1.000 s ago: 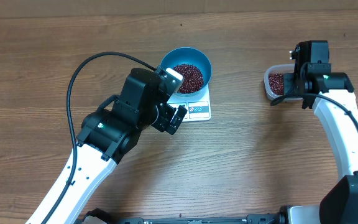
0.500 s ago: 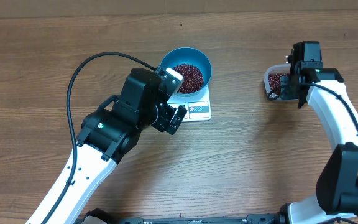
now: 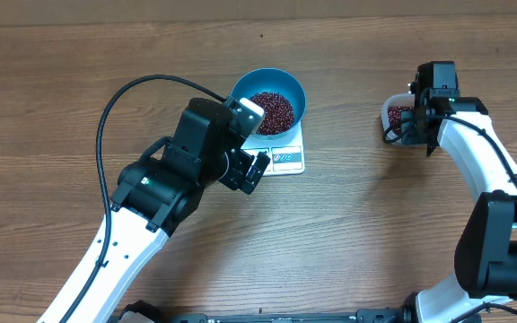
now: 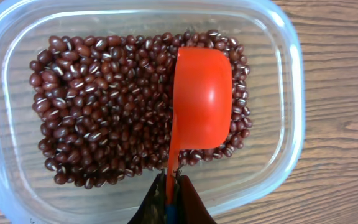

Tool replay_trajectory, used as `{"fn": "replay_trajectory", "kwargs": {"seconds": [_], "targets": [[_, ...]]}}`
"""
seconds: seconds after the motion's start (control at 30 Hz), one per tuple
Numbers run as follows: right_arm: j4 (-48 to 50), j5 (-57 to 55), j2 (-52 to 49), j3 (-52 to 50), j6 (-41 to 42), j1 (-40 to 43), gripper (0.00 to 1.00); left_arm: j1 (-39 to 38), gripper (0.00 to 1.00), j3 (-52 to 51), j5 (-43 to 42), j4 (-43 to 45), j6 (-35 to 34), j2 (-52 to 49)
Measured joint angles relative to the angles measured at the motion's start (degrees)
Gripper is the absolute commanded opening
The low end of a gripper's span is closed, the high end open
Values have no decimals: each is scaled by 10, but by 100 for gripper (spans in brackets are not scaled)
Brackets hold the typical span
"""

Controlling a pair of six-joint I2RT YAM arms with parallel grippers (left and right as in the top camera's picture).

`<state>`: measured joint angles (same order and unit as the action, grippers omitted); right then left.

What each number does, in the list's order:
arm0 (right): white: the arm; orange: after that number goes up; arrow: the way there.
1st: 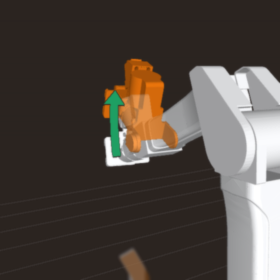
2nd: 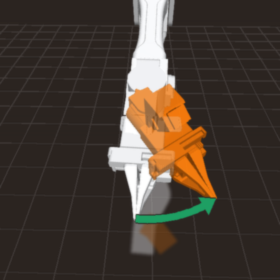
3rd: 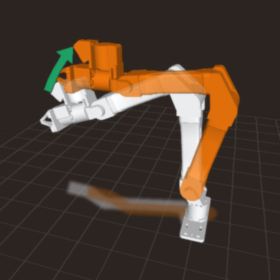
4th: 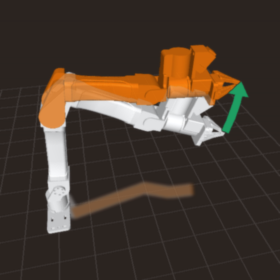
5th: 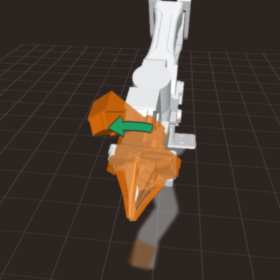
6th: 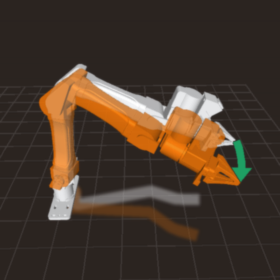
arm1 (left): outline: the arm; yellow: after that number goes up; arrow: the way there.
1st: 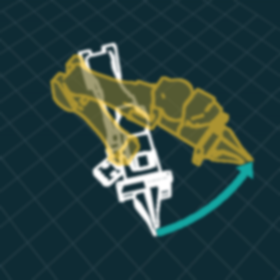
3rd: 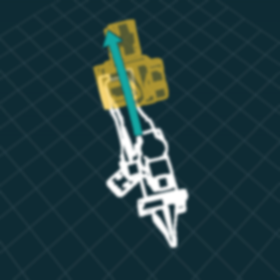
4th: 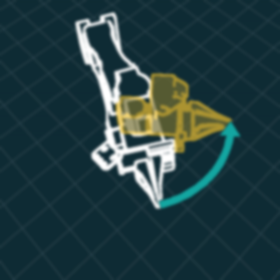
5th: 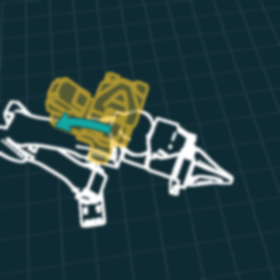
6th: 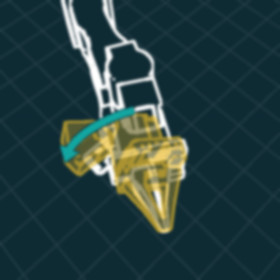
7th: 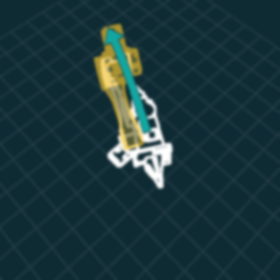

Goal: Scoop item into bowl and weigh 150g on scale
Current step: 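Lower the scoop into the tub and push it into the beans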

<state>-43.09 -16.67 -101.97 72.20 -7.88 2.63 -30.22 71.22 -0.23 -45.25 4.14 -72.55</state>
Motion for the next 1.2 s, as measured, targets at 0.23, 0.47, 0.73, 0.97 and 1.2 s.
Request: {"fn": "replay_trajectory", "kwargs": {"seconds": [0.23,0.47,0.73,0.97,1.2], "targets": [[-11,27,-3,0,-20,0,4,0,100,0,0,0,0,0],[-16,44,-3,0,-36,2,4,0,100,0,0,0,0,0],[-14,136,-3,1,-52,37,4,0,99,0,0,0,0,0],[-15,192,-3,1,-57,64,4,0,100,0,0,0,0,0],[-15,200,-3,1,-57,67,4,0,99,0,0,0,0,0]]}}
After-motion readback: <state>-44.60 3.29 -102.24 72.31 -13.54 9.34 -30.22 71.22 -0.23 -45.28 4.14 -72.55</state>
